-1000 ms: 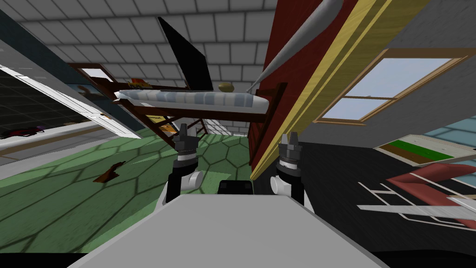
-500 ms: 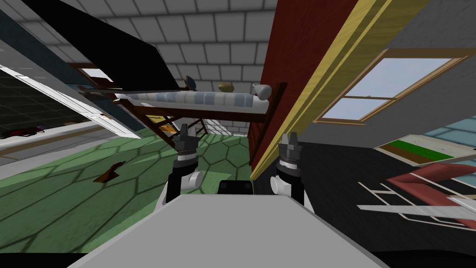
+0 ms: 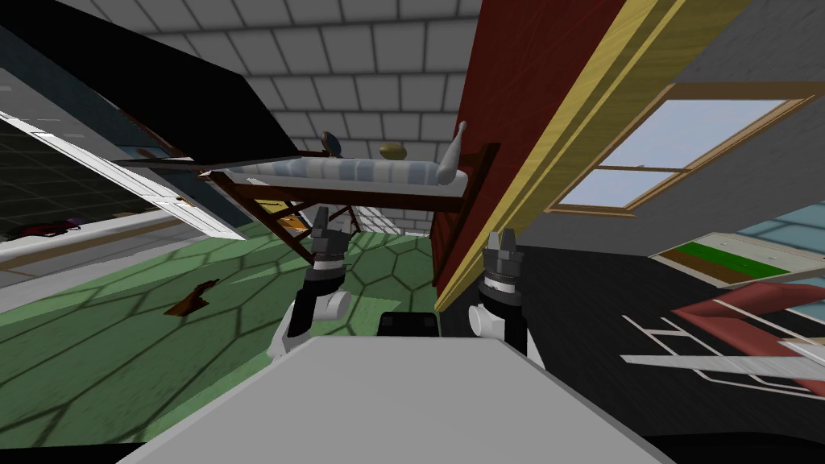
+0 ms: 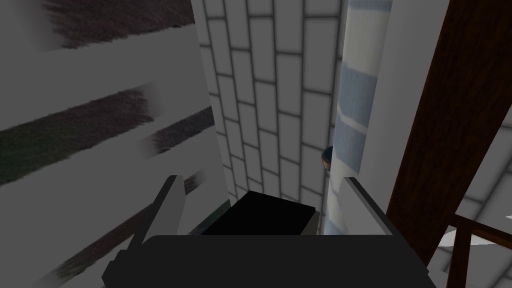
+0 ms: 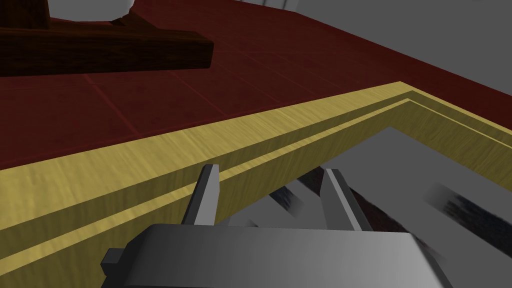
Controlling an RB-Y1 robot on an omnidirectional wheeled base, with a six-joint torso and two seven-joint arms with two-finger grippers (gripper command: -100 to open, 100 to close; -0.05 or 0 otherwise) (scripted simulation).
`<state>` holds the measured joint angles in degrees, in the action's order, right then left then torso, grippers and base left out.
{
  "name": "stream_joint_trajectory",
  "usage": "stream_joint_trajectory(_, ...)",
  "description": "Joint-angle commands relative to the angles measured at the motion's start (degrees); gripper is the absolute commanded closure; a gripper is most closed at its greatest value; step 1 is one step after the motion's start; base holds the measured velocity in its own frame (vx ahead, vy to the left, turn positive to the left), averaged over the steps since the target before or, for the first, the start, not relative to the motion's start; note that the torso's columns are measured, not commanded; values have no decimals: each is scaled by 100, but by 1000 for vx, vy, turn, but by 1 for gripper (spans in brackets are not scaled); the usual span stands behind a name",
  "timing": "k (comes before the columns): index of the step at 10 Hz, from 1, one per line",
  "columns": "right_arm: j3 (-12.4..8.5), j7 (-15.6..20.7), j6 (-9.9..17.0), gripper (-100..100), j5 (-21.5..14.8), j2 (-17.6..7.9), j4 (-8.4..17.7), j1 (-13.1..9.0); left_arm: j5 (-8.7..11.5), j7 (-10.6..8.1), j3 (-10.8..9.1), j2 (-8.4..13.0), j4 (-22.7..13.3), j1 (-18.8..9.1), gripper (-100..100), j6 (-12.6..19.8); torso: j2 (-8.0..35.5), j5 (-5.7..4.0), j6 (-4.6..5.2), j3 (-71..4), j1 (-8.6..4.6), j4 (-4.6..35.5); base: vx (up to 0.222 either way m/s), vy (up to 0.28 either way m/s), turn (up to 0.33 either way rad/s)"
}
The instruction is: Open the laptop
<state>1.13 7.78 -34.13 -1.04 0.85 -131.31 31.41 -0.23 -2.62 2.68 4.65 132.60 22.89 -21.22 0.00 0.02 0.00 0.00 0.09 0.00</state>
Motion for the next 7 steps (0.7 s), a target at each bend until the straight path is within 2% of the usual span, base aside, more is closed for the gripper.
stream_joint_trajectory(1, 0, 0, 0, 0, 0, 0, 0, 0, 94, -1, 15, 229, -141, -357, -100, 318, -1, -1, 0, -1, -3, 0, -1, 40, -1)
stream_joint_trajectory(2, 0, 0, 0, 0, 0, 0, 0, 0, 174, -12, 5, 374, -229, -561, -100, 543, 0, -3, 0, 0, -14, 0, -2, 42, 7)
stream_joint_trajectory(3, 0, 0, 0, 0, 0, 0, 0, 0, 174, -12, 5, 374, -229, -623, -100, 557, 0, -4, 1, 0, -14, 0, -3, 35, -1)
stream_joint_trajectory(5, 0, 0, 0, 0, 0, 0, 0, 0, 355, -30, -18, 660, -429, -1065, -100, 978, 3, -3, 1, 1, -10, 1, -11, 56, 9)
stream_joint_trajectory(6, 0, 0, 0, 0, 0, 0, 0, 0, 355, -30, -18, 660, -429, -1240, -100, 1116, 3, 0, 0, 2, 3, 1, 0, 58, -3)
stream_joint_trajectory(7, 0, 0, 0, 0, 0, 0, 0, 0, 454, -37, -31, 804, -539, -1438, -100, 1296, -1, 0, 0, 0, -4, 0, -1, 53, 8)
